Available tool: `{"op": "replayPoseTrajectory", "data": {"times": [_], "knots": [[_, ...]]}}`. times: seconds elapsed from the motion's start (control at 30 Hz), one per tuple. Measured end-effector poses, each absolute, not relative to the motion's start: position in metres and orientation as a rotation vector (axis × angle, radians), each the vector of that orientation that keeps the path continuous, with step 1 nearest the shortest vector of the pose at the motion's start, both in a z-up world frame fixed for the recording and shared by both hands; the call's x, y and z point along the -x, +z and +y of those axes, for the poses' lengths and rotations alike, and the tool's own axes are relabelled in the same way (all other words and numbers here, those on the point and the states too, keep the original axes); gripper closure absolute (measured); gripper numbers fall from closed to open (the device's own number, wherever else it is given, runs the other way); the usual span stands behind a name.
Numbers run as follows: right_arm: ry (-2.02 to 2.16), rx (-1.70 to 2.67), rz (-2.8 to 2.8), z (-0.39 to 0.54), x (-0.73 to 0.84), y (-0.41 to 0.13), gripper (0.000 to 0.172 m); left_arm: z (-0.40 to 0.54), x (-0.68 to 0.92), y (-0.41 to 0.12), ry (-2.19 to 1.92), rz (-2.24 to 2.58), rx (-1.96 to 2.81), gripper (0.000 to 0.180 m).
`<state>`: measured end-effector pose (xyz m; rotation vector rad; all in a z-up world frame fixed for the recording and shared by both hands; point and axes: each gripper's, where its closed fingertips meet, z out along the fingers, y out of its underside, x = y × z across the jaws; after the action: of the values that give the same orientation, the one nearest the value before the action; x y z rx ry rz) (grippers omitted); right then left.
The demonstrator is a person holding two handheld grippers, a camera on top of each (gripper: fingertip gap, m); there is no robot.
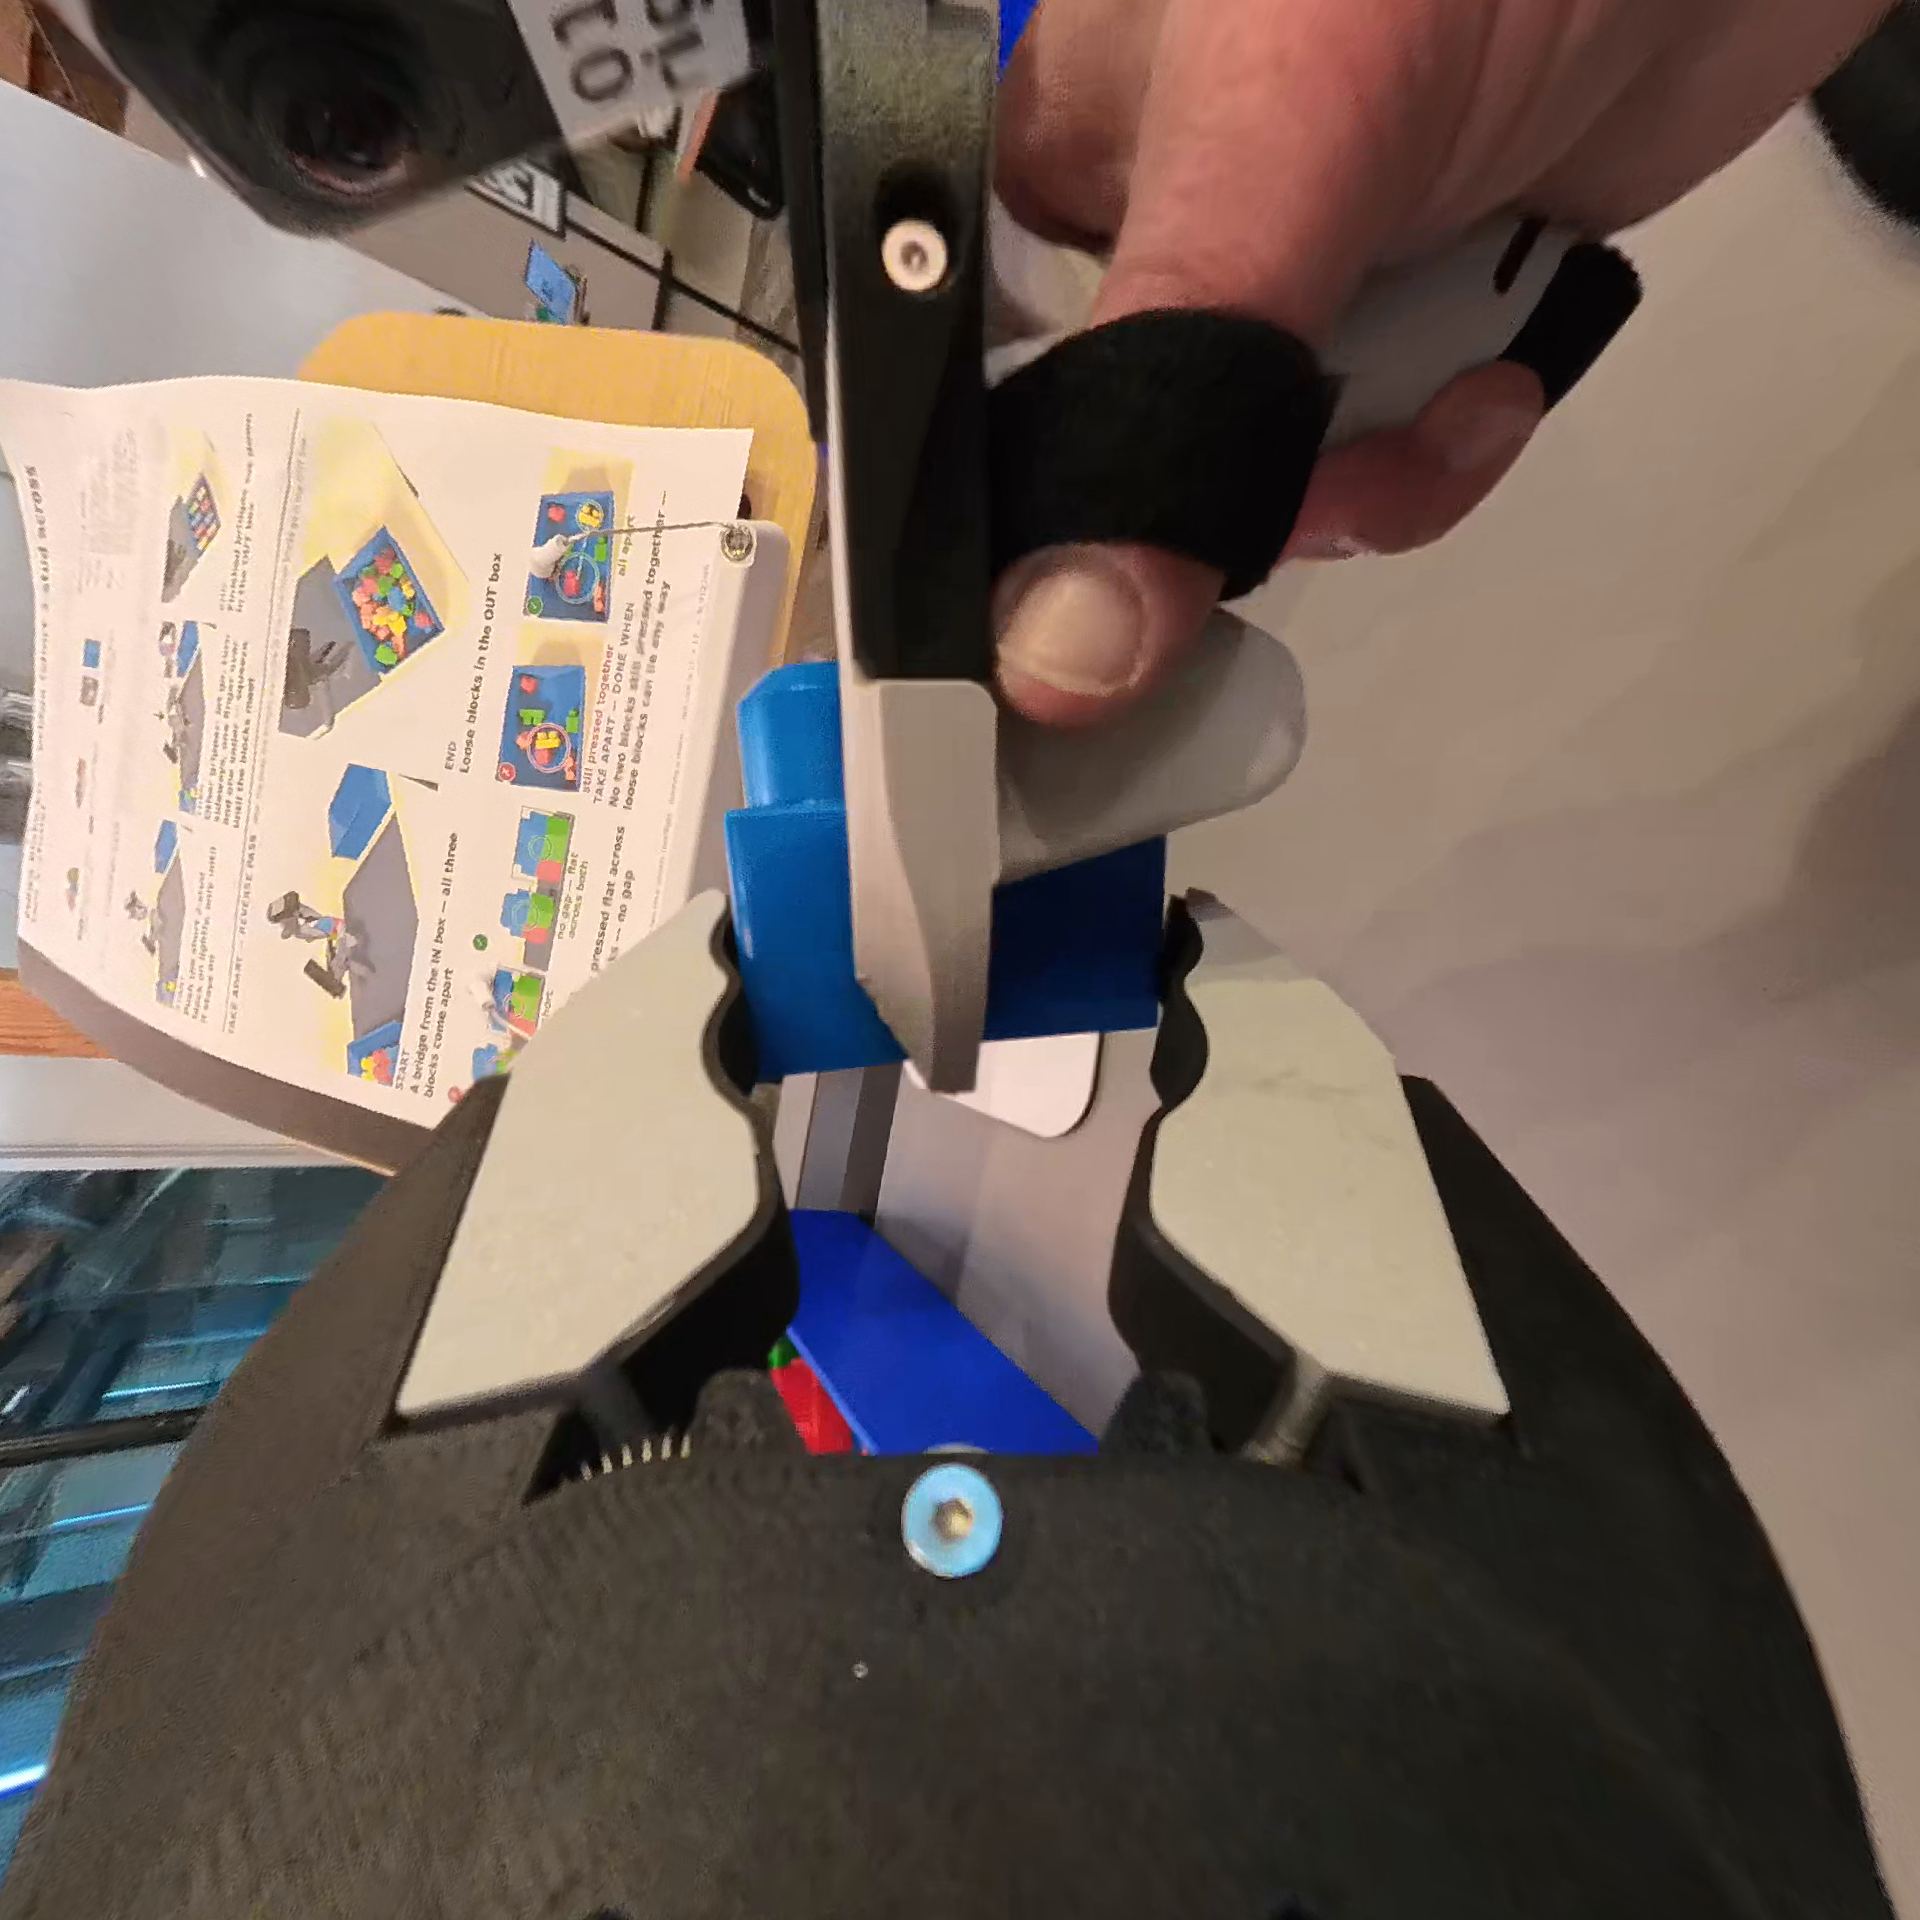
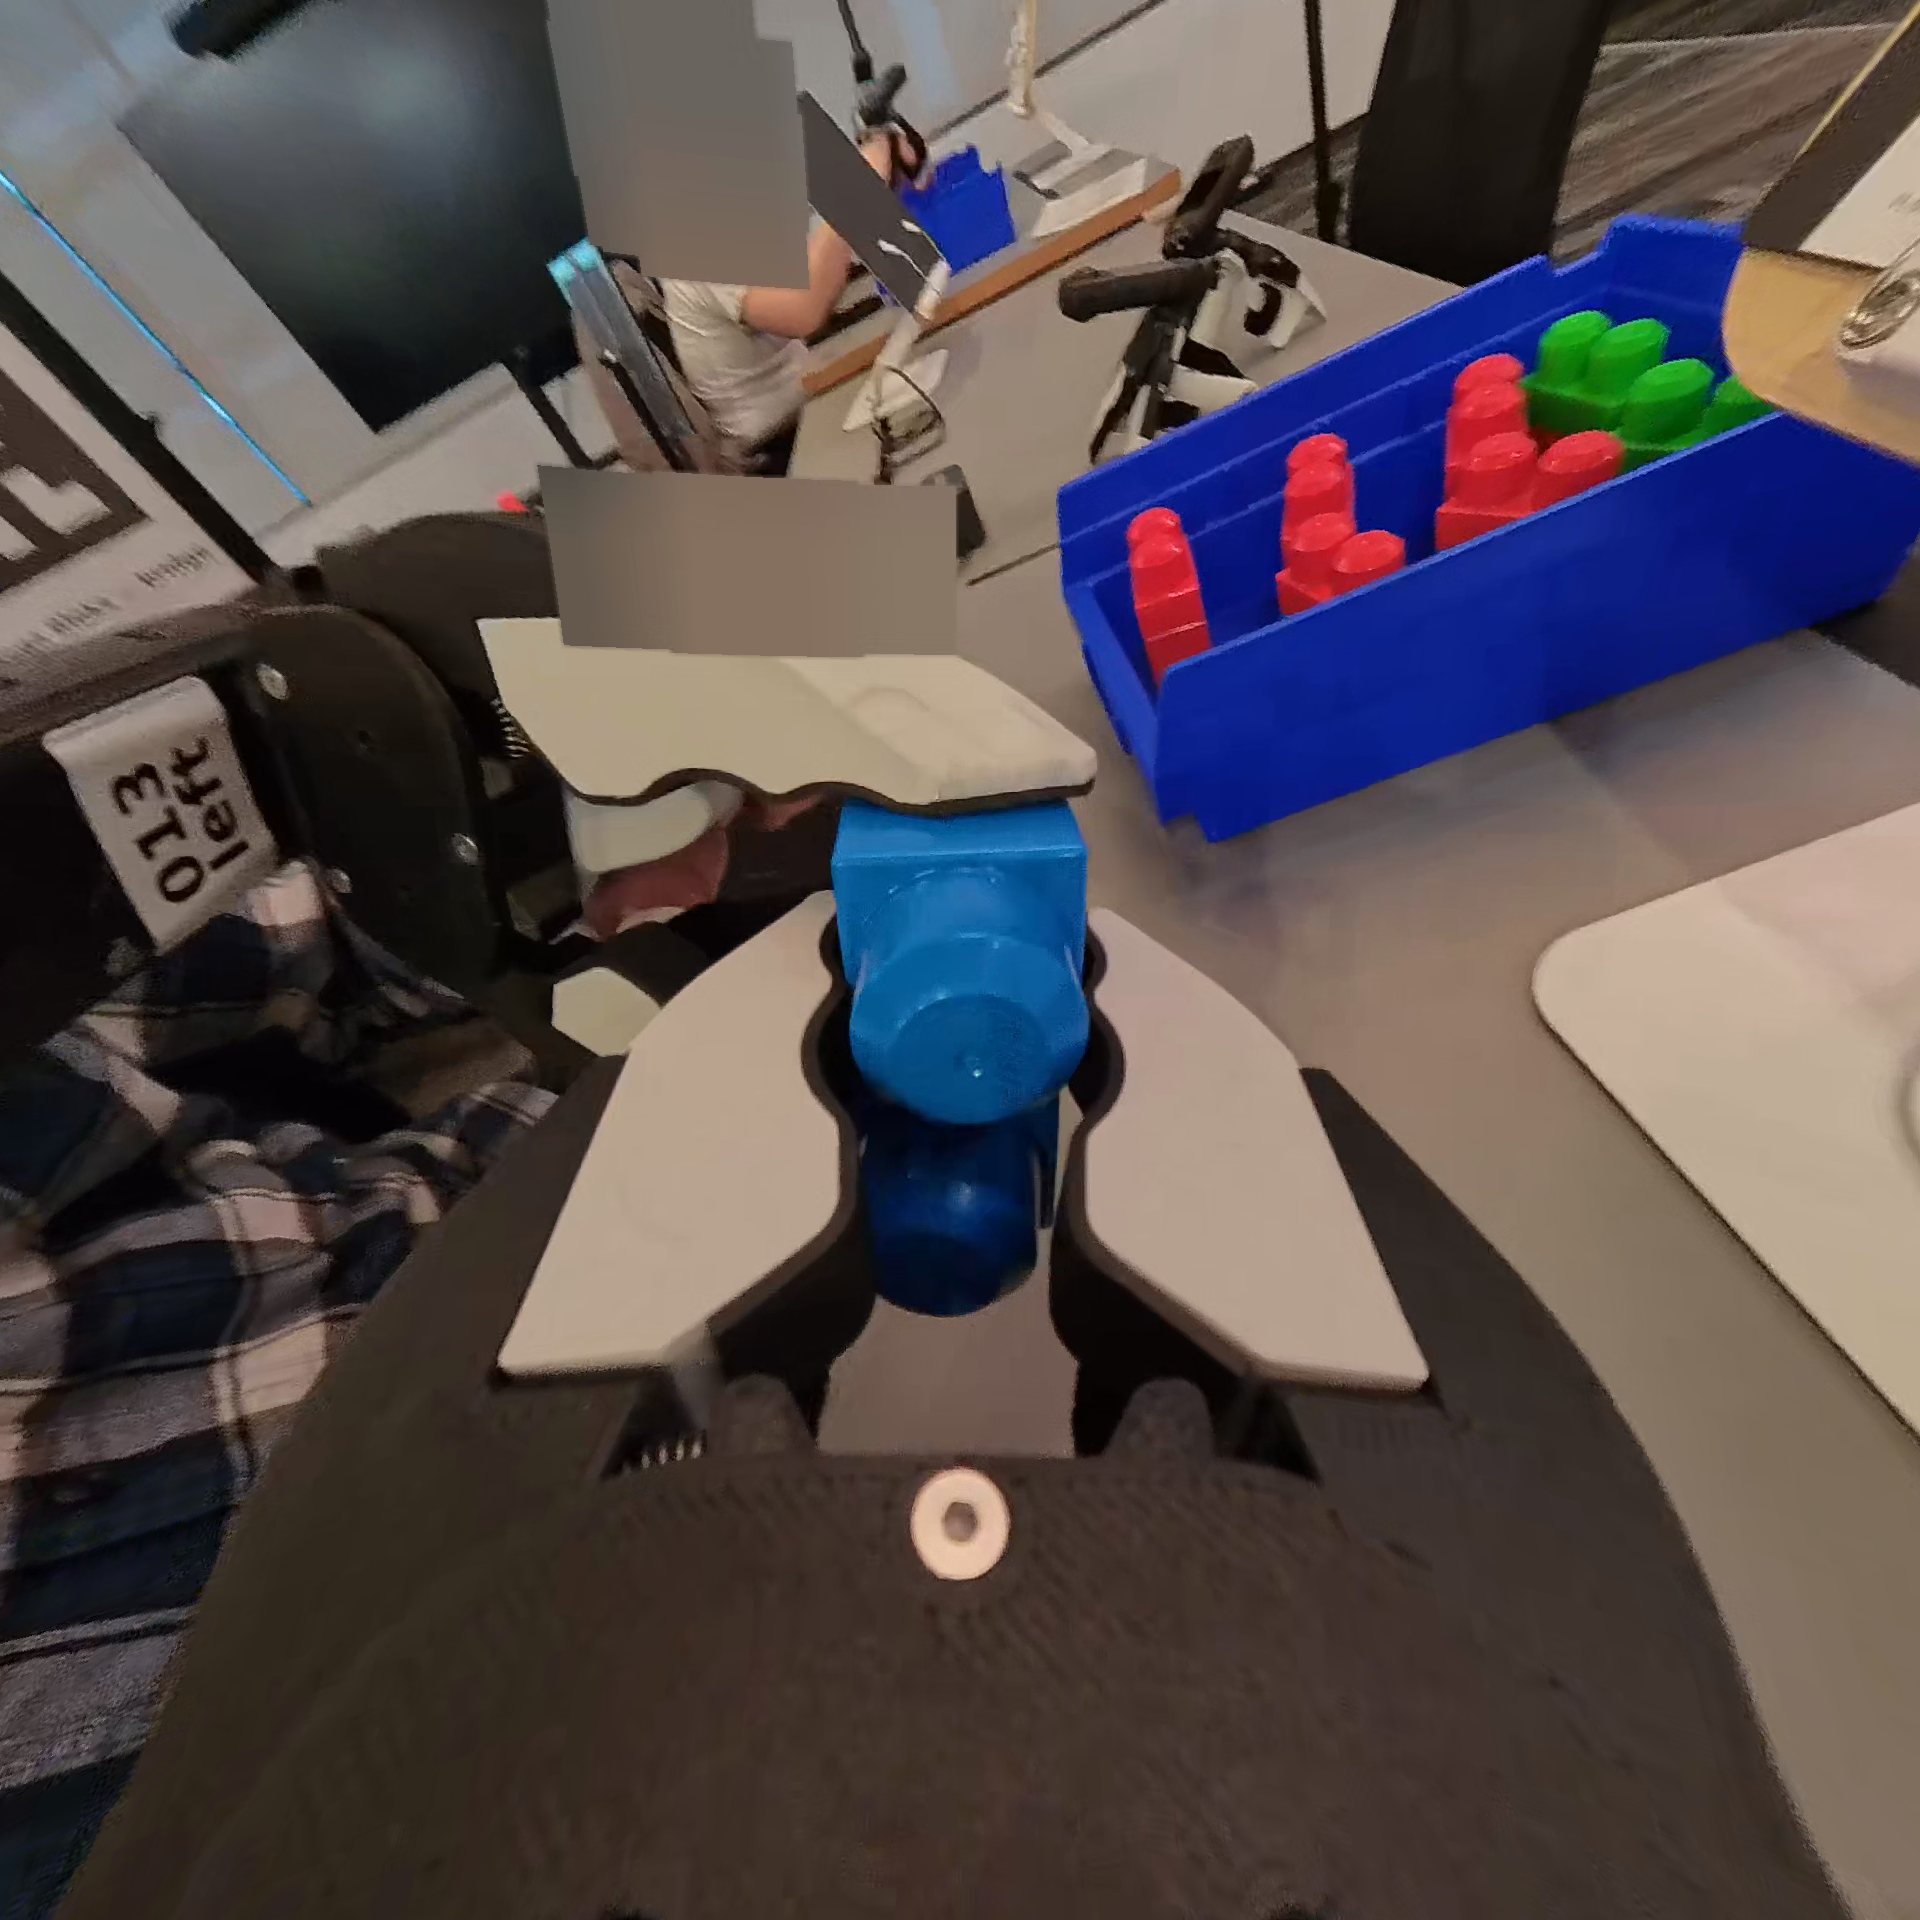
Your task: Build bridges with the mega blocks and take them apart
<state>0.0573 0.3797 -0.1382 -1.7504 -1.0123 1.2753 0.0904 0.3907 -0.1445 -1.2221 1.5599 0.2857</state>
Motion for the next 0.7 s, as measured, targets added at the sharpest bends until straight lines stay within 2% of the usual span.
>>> {"op": "replayPoseTrajectory", "data": {"times": [0.7], "knots": [[1.437,1.791,-0.805,0.395,-0.077,-0.164,0.133,0.402,-0.097,-0.172,0.222,1.615,1.270,0.106]]}}
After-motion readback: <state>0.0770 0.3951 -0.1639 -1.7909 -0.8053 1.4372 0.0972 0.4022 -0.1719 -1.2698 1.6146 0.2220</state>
